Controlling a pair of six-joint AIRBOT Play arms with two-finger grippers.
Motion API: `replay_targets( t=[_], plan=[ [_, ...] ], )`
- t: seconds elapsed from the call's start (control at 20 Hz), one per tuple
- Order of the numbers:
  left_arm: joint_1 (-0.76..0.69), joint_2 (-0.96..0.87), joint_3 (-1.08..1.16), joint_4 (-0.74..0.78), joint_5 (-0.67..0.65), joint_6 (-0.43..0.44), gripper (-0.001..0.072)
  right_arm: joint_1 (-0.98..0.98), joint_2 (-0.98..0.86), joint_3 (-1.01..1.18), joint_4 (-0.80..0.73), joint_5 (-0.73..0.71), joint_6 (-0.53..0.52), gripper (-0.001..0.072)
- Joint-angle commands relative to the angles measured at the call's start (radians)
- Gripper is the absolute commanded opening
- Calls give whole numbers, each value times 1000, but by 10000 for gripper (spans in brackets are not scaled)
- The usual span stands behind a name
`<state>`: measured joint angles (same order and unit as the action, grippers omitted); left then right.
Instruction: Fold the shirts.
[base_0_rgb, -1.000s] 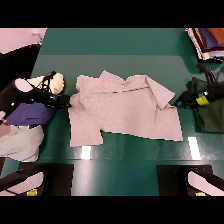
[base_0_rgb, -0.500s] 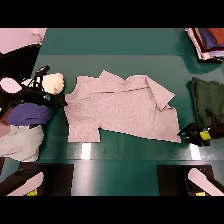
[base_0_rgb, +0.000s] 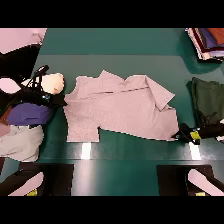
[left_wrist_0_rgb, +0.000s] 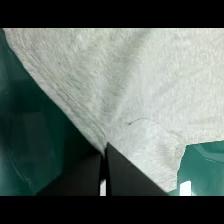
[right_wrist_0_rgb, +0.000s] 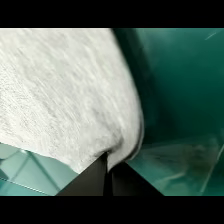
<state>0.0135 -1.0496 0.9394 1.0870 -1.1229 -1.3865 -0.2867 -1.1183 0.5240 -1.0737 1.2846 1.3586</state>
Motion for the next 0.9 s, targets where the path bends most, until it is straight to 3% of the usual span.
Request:
replay_targets(
  t=[0.0, 0.3, 0.65, 0.85],
  plan=[
    [1, 78, 43, 44, -18, -31, 22, 103, 37, 122, 10, 22, 2, 13],
    [2, 254, 472, 58, -84, -84, 24, 153, 275, 660, 5, 53, 19, 12],
    [2, 276, 1107, 58, -77, -166, 22, -10, 381, 1258, 5, 33, 23, 12],
    [2, 272, 1186, 59, -73, -188, 22, -97, 348, 1443, 5, 74, 49, 11]
  ],
)
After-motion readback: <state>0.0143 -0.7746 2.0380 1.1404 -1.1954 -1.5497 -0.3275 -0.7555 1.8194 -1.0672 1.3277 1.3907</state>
